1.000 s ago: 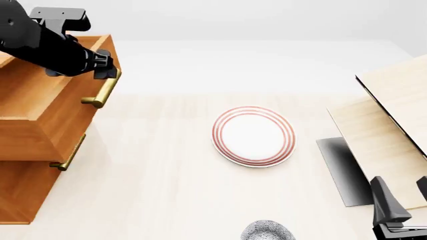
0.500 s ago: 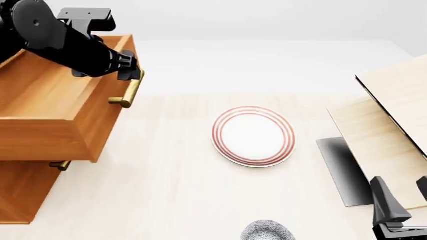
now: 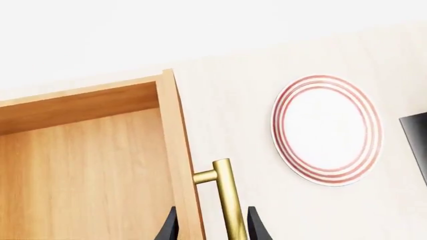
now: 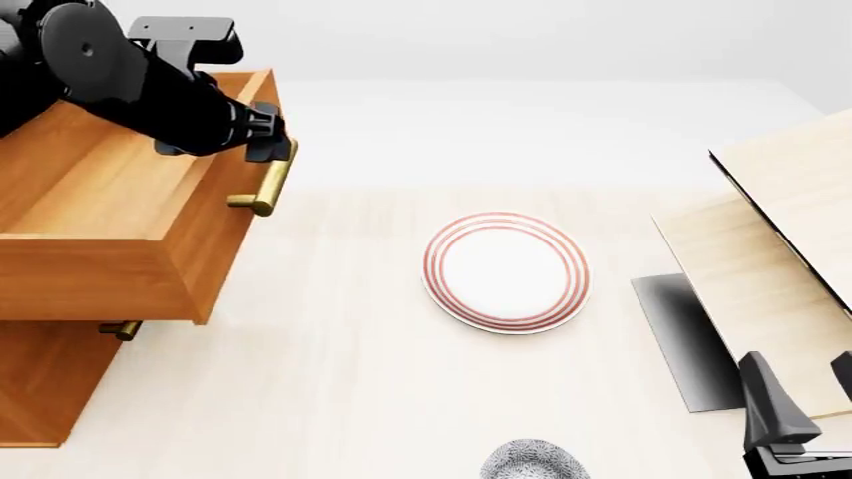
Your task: Open the top drawer of the cabinet and put the bowl in it.
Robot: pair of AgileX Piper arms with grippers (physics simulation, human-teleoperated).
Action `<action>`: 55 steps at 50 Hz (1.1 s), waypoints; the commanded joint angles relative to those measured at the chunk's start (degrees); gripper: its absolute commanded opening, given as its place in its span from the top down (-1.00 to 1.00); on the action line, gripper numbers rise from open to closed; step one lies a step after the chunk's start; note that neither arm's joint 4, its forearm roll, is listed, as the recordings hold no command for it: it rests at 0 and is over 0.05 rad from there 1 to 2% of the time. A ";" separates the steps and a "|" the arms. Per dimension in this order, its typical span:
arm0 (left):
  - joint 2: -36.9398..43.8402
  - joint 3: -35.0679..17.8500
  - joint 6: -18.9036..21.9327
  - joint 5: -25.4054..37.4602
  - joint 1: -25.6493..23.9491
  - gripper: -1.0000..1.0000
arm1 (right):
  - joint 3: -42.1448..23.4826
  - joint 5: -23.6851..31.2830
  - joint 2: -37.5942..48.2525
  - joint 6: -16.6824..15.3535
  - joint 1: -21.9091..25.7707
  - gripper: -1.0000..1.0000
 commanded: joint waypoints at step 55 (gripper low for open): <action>-10.73 -11.49 10.48 11.84 1.32 -1.00 | 0.04 0.02 -0.07 0.03 -0.01 -1.00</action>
